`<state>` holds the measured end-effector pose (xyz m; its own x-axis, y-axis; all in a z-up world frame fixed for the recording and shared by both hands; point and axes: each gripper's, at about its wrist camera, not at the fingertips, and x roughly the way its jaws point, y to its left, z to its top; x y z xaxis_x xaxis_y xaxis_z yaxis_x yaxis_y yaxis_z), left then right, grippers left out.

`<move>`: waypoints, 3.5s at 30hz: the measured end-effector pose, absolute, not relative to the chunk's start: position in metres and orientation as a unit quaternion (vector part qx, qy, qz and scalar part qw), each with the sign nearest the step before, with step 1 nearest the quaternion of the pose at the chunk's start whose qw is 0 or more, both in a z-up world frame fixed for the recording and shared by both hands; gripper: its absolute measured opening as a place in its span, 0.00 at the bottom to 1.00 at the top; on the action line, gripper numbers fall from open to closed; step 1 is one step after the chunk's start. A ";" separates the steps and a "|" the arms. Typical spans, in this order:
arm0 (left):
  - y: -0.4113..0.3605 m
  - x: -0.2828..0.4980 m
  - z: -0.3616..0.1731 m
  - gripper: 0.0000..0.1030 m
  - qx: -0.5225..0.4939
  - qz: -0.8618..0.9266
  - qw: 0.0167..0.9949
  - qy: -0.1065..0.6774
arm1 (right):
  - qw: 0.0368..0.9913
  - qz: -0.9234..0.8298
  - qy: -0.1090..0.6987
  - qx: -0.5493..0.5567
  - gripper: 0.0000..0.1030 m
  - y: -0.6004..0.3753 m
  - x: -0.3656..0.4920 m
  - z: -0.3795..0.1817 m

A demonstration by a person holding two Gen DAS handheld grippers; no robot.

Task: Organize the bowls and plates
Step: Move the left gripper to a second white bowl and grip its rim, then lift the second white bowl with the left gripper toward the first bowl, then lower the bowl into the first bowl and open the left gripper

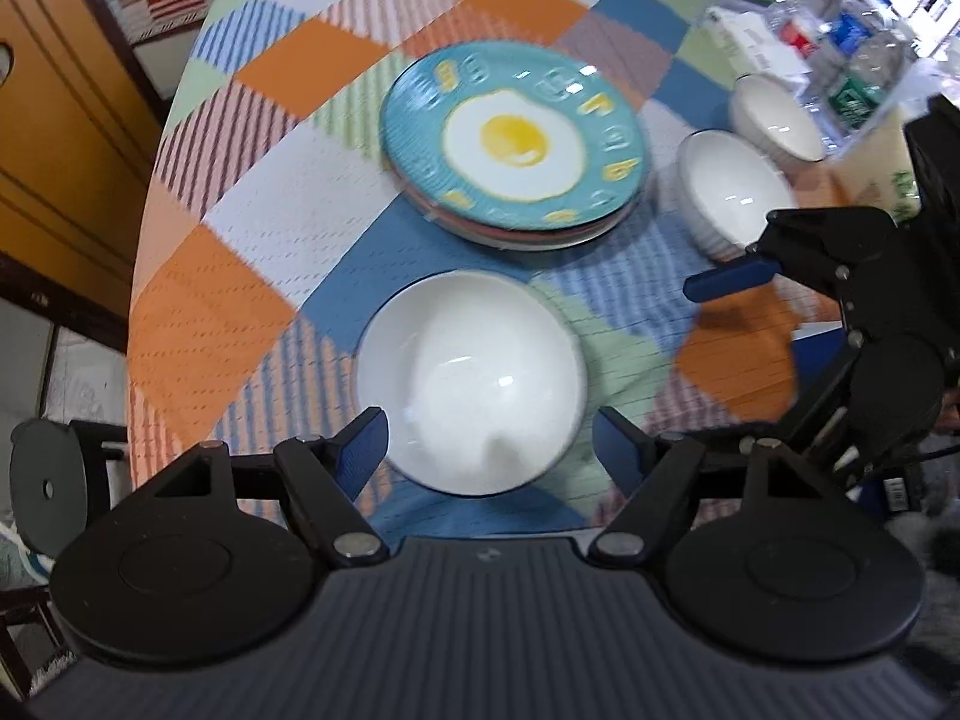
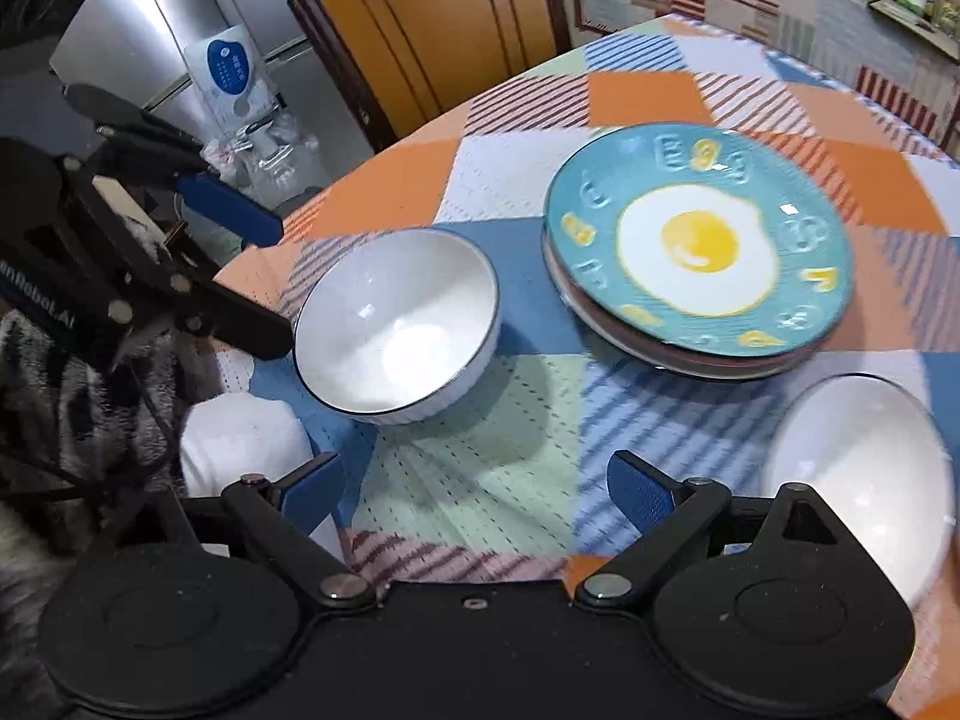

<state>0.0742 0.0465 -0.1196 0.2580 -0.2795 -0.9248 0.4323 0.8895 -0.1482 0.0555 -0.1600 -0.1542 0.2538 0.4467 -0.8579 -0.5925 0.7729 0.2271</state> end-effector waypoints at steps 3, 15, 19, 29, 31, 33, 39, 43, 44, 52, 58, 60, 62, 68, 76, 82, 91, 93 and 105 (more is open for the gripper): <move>0.056 0.084 -0.136 0.73 0.063 -0.213 0.786 0.577 | 0.791 0.342 0.499 -0.091 0.93 -0.144 0.054 -0.170; 0.058 0.106 -0.192 0.37 0.060 -0.189 0.775 0.601 | 0.798 0.390 0.439 -0.137 0.92 -0.104 0.055 -0.202; 0.055 0.105 -0.199 0.26 0.067 -0.167 0.780 0.600 | 0.799 0.403 0.421 -0.145 0.93 -0.096 0.055 -0.208; 0.041 0.099 -0.186 0.25 0.044 -0.146 0.785 0.601 | 0.807 0.396 0.420 -0.120 0.94 -0.103 0.052 -0.203; 0.035 0.097 -0.172 0.25 0.046 -0.152 0.787 0.597 | 0.811 0.393 0.417 -0.119 0.94 -0.109 0.049 -0.192; 0.029 0.096 -0.155 0.25 0.048 -0.162 0.787 0.593 | 0.812 0.391 0.417 -0.118 0.94 -0.116 0.048 -0.179; 0.010 0.091 -0.108 0.26 0.054 -0.201 0.788 0.579 | 0.826 0.384 0.401 -0.099 0.94 -0.145 0.038 -0.140; -0.006 0.085 -0.086 0.26 0.065 -0.223 0.788 0.570 | 0.842 0.365 0.384 -0.101 0.94 -0.158 0.026 -0.115; -0.010 0.084 -0.081 0.26 0.065 -0.229 0.788 0.568 | 0.845 0.361 0.380 -0.106 0.94 -0.161 0.022 -0.111; -0.052 0.078 -0.053 0.26 0.091 -0.273 0.787 0.546 | 0.866 0.325 0.364 -0.109 0.94 -0.199 0.005 -0.081; -0.087 0.084 -0.046 0.26 0.123 -0.278 0.786 0.538 | 0.880 0.294 0.366 -0.079 0.94 -0.225 0.003 -0.075; -0.096 0.087 -0.042 0.26 0.120 -0.285 0.788 0.532 | 0.884 0.283 0.365 -0.077 0.94 -0.232 0.003 -0.074; -0.104 0.091 -0.040 0.26 0.117 -0.290 0.790 0.527 | 0.887 0.274 0.366 -0.072 0.94 -0.242 0.004 -0.076; -0.132 0.104 -0.048 0.26 0.123 -0.310 0.788 0.517 | 0.893 0.249 0.370 -0.061 0.94 -0.264 0.013 -0.083; -0.161 0.126 -0.083 0.26 0.107 -0.324 0.776 0.530 | 0.889 0.221 0.398 -0.056 0.94 -0.289 0.027 -0.109; -0.166 0.137 -0.112 0.26 0.084 -0.310 0.770 0.552 | 0.885 0.216 0.408 -0.058 0.94 -0.297 0.031 -0.131; -0.180 0.139 -0.129 0.26 0.133 -0.299 0.768 0.551 | 0.882 0.210 0.412 -0.088 0.93 -0.293 0.036 -0.151; -0.183 0.140 -0.132 0.26 0.140 -0.299 0.765 0.554 | 0.880 0.210 0.416 -0.087 0.92 -0.294 0.037 -0.153; -0.192 0.140 -0.155 0.26 0.180 -0.278 0.764 0.554 | 0.874 0.192 0.429 -0.122 0.92 -0.289 0.036 -0.163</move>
